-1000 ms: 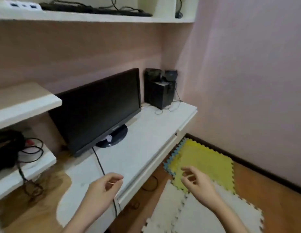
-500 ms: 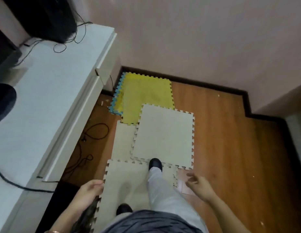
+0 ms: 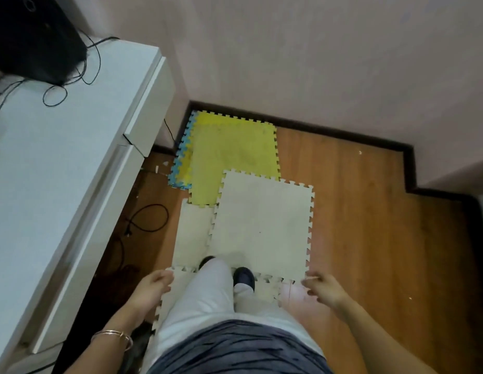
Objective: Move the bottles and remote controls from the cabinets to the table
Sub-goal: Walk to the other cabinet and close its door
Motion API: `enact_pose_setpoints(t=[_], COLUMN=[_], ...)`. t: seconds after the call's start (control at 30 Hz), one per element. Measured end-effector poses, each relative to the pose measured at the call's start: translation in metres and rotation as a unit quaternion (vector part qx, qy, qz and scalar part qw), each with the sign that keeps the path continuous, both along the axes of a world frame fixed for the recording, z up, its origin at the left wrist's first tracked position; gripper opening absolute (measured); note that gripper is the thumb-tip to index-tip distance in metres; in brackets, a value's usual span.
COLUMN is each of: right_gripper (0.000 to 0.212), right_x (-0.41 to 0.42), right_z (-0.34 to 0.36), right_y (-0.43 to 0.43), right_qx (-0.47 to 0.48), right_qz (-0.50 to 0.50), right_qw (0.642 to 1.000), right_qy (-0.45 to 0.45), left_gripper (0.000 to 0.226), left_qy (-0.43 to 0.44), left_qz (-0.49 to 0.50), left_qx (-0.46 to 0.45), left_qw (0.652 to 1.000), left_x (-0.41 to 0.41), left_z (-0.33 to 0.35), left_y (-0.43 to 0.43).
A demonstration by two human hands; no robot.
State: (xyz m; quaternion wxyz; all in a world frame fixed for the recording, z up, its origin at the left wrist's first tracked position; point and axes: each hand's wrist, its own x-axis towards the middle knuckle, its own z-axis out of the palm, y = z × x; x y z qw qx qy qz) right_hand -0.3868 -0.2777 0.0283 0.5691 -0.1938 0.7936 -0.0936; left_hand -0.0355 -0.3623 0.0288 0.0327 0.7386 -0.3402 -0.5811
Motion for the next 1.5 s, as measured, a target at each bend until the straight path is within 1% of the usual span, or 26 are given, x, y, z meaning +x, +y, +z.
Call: enact_pose_setpoints(t=[0.13, 0.27, 0.33, 0.4, 0.47, 0.57, 0.67, 0.8, 0.93, 1.03, 1.1, 1.17, 1.23, 1.33, 1.43, 1.5], right_gripper=[0.037, 0.034, 0.036, 0.040, 0.040, 0.037, 0.035, 0.031, 0.025, 0.014, 0.012, 0.019, 0.028, 0.034, 0.034, 0.033], right_x=[-0.017, -0.027, -0.031, -0.037, -0.042, -0.058, -0.073, -0.084, -0.103, -0.120, -0.137, -0.155, -0.170, -0.179, -0.169, -0.155], right_z=[0.010, 0.003, -0.006, -0.014, -0.012, -0.005, 0.001, 0.000, -0.018, -0.033, -0.041, -0.042, -0.033, -0.014, -0.001, 0.001], right_y=[-0.071, -0.125, -0.146, -0.168, -0.190, -0.230, -0.273, -0.329, -0.386, -0.436, -0.475, -0.522, -0.572, -0.651, -0.716, -0.751], right_qx=[-0.045, -0.052, -0.035, 0.003, 0.043, 0.020, -0.008, 0.004, 0.017, 0.033, 0.049, 0.055, 0.038, -0.006, -0.051, -0.082], right_qz=[-0.021, -0.035, -0.044, -0.058, -0.057, -0.095, -0.126, -0.098, -0.068, -0.049, -0.011, 0.043, 0.094, 0.143, 0.206, 0.218], right_qw=[0.999, 0.998, 0.998, 0.998, 0.997, 0.995, 0.991, 0.995, 0.997, 0.998, 0.999, 0.998, 0.995, 0.990, 0.977, 0.972], right_qy=[-0.013, -0.011, -0.005, 0.001, 0.008, 0.031, 0.049, 0.034, 0.025, 0.012, 0.011, 0.004, 0.012, 0.012, 0.012, 0.020], left_gripper=[0.016, 0.017, 0.022, 0.026, 0.028, 0.028, 0.024, 0.026, 0.022, 0.027, 0.019, 0.012, 0.008, 0.013, 0.012, 0.012], left_qy=[-0.009, -0.007, -0.007, -0.001, 0.006, 0.037, 0.072, 0.071, 0.046, 0.029, 0.011, 0.002, 0.010, 0.030, 0.015, 0.009], left_qz=[0.006, 0.023, 0.041, 0.060, 0.042, 0.003, -0.005, 0.039, 0.082, 0.146, 0.199, 0.225, 0.220, 0.212, 0.239, 0.269], left_qx=[-0.005, 0.031, 0.051, 0.069, 0.080, 0.026, -0.033, -0.050, -0.002, 0.044, 0.062, 0.071, 0.056, -0.017, -0.059, -0.064], left_qw=[1.000, 0.999, 0.998, 0.996, 0.996, 0.999, 0.997, 0.995, 0.996, 0.988, 0.978, 0.972, 0.974, 0.977, 0.969, 0.961], left_x=[-0.007, -0.011, -0.016, -0.020, -0.028, -0.049, -0.070, -0.081, -0.087, -0.095, -0.107, -0.124, -0.141, -0.161, -0.160, -0.154], left_z=[-0.009, -0.028, -0.041, -0.052, -0.052, -0.041, -0.028, -0.032, -0.046, -0.058, -0.061, -0.057, -0.048, -0.019, -0.003, -0.002], left_y=[-0.045, -0.095, -0.127, -0.167, -0.210, -0.275, -0.332, -0.375, -0.384, -0.390, -0.402, -0.424, -0.449, -0.490, -0.512, -0.516])
